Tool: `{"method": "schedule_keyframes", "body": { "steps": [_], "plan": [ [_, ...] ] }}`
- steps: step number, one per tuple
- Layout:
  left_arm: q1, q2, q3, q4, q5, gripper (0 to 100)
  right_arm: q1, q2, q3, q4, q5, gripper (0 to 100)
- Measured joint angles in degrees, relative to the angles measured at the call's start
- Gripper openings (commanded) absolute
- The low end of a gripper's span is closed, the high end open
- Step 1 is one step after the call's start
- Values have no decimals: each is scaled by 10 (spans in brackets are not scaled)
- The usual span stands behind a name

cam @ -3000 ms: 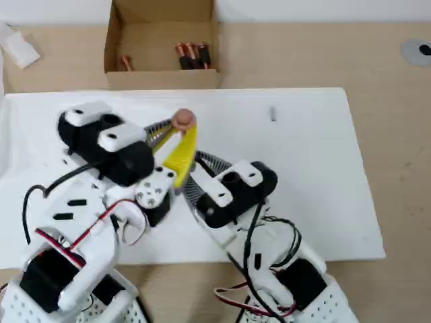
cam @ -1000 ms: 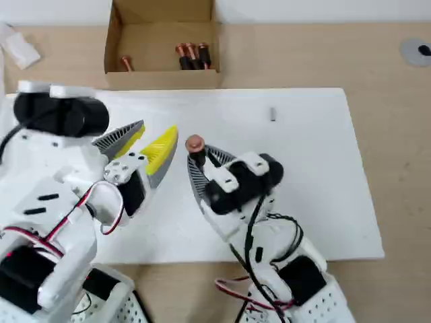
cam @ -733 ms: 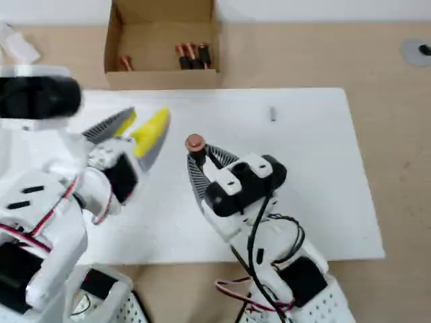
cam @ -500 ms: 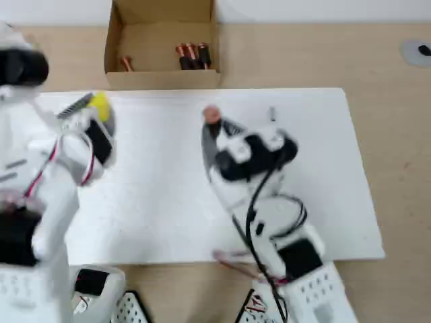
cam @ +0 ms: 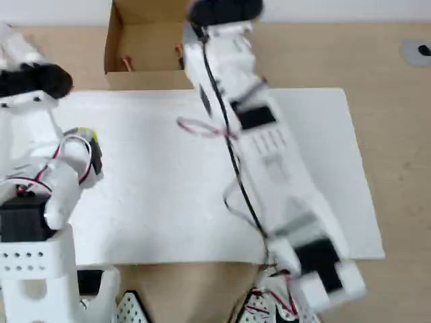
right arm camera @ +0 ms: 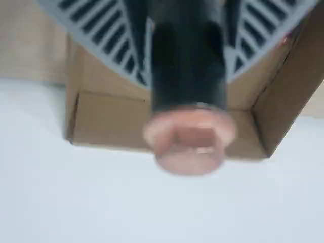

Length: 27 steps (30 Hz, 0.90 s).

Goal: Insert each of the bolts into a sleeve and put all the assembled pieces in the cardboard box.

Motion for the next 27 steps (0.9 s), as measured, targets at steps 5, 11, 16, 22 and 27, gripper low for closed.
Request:
{"method": "schedule_keyframes", "body": {
  "steps": [5,11,16,22,27],
  "plan": [
    [0,-70,66,-1,-60,6,0,221,-218,0,0,9],
    [0,-160,137,-1,-105,6,0,481,-480,25,33,10],
    [0,-218,196,-1,-128,6,0,674,-699,81,58,18],
    [0,-269,240,-1,-129,6,0,813,-869,156,62,147],
    [0,-287,251,-1,-129,6,0,823,-917,201,62,156]
  ]
}}
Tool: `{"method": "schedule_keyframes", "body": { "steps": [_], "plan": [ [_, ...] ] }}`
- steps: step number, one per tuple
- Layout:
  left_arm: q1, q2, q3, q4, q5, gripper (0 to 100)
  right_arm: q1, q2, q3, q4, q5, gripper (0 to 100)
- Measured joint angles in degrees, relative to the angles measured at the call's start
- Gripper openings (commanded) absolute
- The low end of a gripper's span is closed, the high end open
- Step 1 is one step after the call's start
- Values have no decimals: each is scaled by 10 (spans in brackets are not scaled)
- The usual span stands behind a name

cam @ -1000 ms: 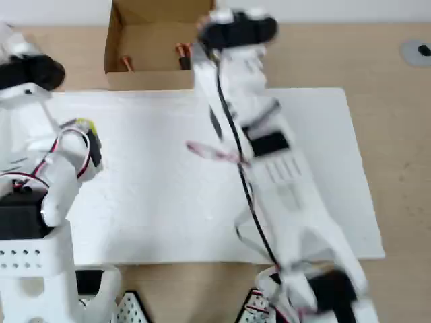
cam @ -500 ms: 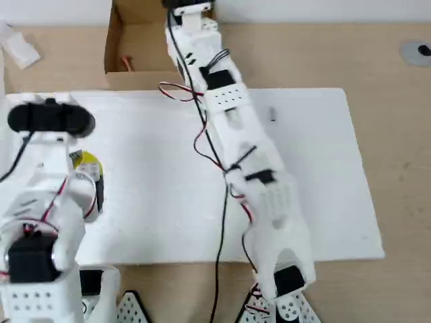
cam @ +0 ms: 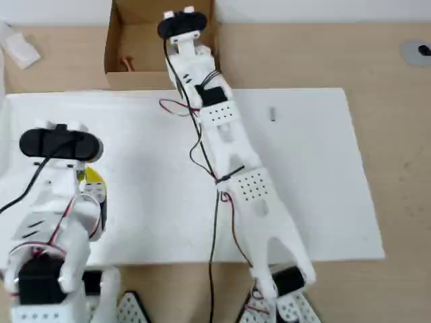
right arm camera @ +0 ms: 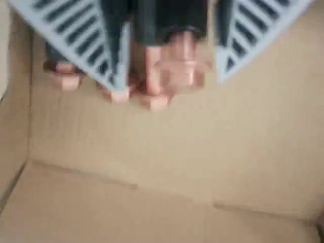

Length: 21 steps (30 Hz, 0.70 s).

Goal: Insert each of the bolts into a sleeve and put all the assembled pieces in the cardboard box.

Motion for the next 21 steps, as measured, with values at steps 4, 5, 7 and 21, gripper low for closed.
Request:
{"method": "schedule_keyframes", "body": {
  "steps": [4,5,7,21],
  "plan": [
    [0,-3,2,0,0,6,0,1,-3,6,0,157],
    [0,-4,2,0,0,6,0,1,-3,6,0,157],
    [0,-2,2,0,0,6,0,1,-5,18,0,157],
    [0,-10,2,0,0,5,8,-235,-62,335,-46,10]
  ]
}}
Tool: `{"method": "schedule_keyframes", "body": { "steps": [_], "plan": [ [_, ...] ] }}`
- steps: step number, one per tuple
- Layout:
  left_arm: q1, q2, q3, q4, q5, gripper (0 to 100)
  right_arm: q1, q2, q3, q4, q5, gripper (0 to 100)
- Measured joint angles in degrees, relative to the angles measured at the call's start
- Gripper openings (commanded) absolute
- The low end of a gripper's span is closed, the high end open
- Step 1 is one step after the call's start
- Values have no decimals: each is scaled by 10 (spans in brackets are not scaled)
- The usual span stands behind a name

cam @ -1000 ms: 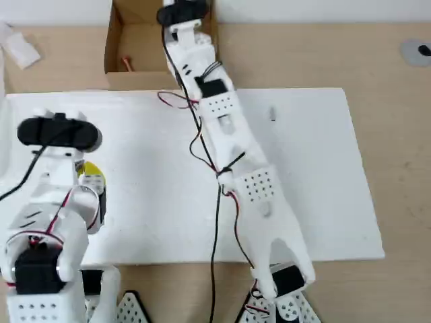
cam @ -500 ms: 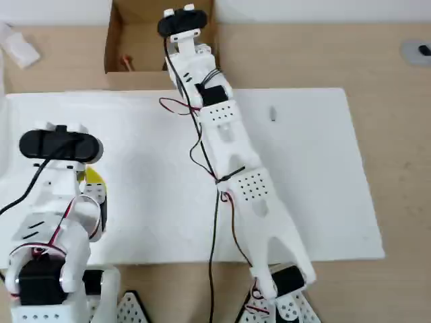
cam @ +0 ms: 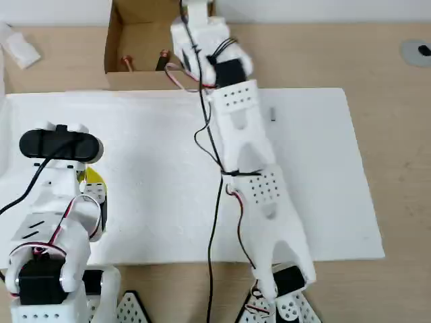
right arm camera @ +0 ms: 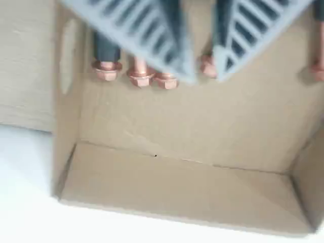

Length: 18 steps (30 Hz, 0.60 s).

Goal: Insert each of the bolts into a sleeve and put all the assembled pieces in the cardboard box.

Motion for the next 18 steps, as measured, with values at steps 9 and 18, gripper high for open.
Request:
{"method": "schedule_keyframes", "body": {
  "steps": [9,18],
  "plan": [
    [0,-129,49,0,0,6,-1,-147,-5,277,-2,10],
    [0,-205,170,-16,18,6,18,-266,-5,363,-16,9]
  ]
}}
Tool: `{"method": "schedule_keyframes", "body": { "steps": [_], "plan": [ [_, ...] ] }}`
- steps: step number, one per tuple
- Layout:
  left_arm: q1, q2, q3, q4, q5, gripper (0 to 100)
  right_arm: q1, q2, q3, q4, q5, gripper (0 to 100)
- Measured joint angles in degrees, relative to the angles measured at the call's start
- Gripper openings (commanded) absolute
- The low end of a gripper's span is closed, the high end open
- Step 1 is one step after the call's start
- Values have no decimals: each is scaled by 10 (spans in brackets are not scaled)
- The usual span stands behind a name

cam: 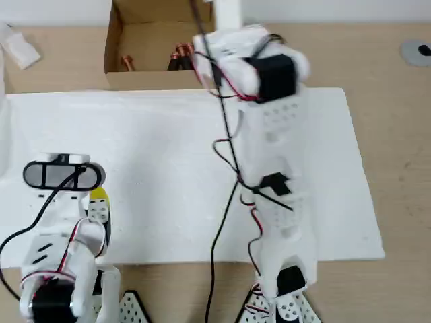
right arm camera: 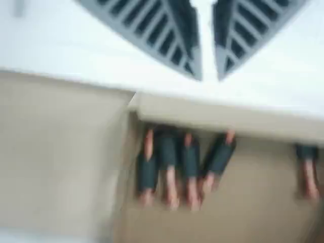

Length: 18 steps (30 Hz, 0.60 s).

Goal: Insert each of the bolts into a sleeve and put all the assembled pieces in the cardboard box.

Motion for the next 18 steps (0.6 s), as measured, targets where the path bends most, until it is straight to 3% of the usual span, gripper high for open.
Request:
{"method": "schedule_keyframes", "body": {
  "steps": [8,14,18],
  "plan": [
    [-40,1,84,-44,67,6,33,-223,200,1,-4,9],
    [-46,1,109,-45,67,6,49,-455,514,1,-4,10],
    [-46,1,110,-45,71,6,97,-565,738,-14,-4,10]
  ]
}}
